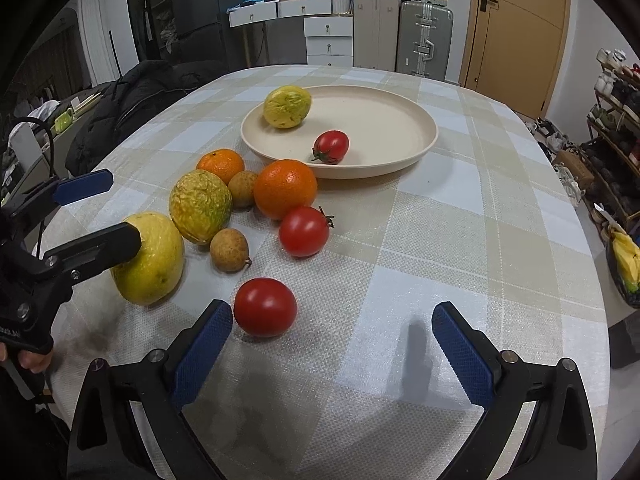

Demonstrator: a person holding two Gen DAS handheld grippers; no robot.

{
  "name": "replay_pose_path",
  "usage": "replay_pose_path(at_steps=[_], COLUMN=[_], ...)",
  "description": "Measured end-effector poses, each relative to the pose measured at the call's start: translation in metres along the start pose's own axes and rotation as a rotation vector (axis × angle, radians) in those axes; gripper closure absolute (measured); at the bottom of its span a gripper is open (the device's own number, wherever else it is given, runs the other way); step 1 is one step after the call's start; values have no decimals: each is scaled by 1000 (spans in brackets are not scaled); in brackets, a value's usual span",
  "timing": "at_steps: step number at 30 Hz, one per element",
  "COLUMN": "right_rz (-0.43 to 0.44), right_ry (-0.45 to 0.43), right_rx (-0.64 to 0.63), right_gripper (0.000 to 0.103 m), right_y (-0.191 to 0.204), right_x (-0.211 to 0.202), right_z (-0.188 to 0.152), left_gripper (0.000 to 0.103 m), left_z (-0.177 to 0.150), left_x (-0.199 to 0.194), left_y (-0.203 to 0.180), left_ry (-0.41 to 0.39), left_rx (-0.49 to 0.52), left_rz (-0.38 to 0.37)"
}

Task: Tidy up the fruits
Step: 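Grasp the large yellow fruit with the left tool while the right tool grasps another red tomato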

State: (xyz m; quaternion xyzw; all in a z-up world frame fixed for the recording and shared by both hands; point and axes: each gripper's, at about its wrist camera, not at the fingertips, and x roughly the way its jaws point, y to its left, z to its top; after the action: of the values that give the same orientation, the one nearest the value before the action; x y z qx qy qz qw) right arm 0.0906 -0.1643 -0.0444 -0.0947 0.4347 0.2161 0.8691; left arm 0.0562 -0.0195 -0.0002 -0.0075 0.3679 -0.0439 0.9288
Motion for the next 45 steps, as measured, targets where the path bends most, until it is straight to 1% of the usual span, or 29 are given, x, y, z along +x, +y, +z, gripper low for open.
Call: replay_pose_path(at_steps=[4, 6, 8, 11, 14, 20, 23, 26, 32, 34, 35, 36, 42, 44, 45], right_rz=[23, 40, 60, 80, 95, 106, 108, 124, 148, 151, 157, 162, 167, 169, 167], right_ry=[0, 8, 20, 24, 28, 25, 24, 20, 19, 19, 17, 16, 13, 13, 13], right_rx=[-3, -6, -11, -22, -42, -53, -55, -55, -41, -41, -41, -40, -53, -48, -46], right_gripper=[3, 11, 16, 19, 25, 27, 27, 35, 36, 41, 46, 48, 52, 53, 55], right_y=[0, 0, 2, 4, 8, 11, 11, 11, 10, 10, 11, 11, 16, 15, 14], right_x=[-1, 0, 1, 0, 0, 1, 1, 1, 1, 0, 0, 0, 0, -1, -1], right_z=[0, 0, -1, -2, -2, -1, -2, -2, -3, -3, -2, -3, -3, -4, -3], left_gripper=[1, 1, 1, 1, 1, 1, 1, 1, 1, 1, 1, 1, 2, 3, 5], left_z=[-2, -4, -5, -5, -7, -8, -9, -10, -13, -14, -14, -15, -15, -14, -14], left_x=[4, 7, 8, 10, 10, 12, 12, 13, 17, 19, 19, 20, 20, 20, 20], left_y=[-4, -6, -6, -9, -12, -16, -18, -20, -23, -23, -23, -23, -21, -20, -19], left_ry=[18, 29, 41, 56, 67, 109, 114, 127, 154, 164, 169, 173, 176, 178, 181], left_rx=[13, 21, 20, 32, 48, 67, 76, 89, 115, 117, 118, 119, 116, 111, 108], left_rz=[-1, 6, -2, -3, -7, -36, -29, -30, -36, -36, -39, -43, -56, -66, -70])
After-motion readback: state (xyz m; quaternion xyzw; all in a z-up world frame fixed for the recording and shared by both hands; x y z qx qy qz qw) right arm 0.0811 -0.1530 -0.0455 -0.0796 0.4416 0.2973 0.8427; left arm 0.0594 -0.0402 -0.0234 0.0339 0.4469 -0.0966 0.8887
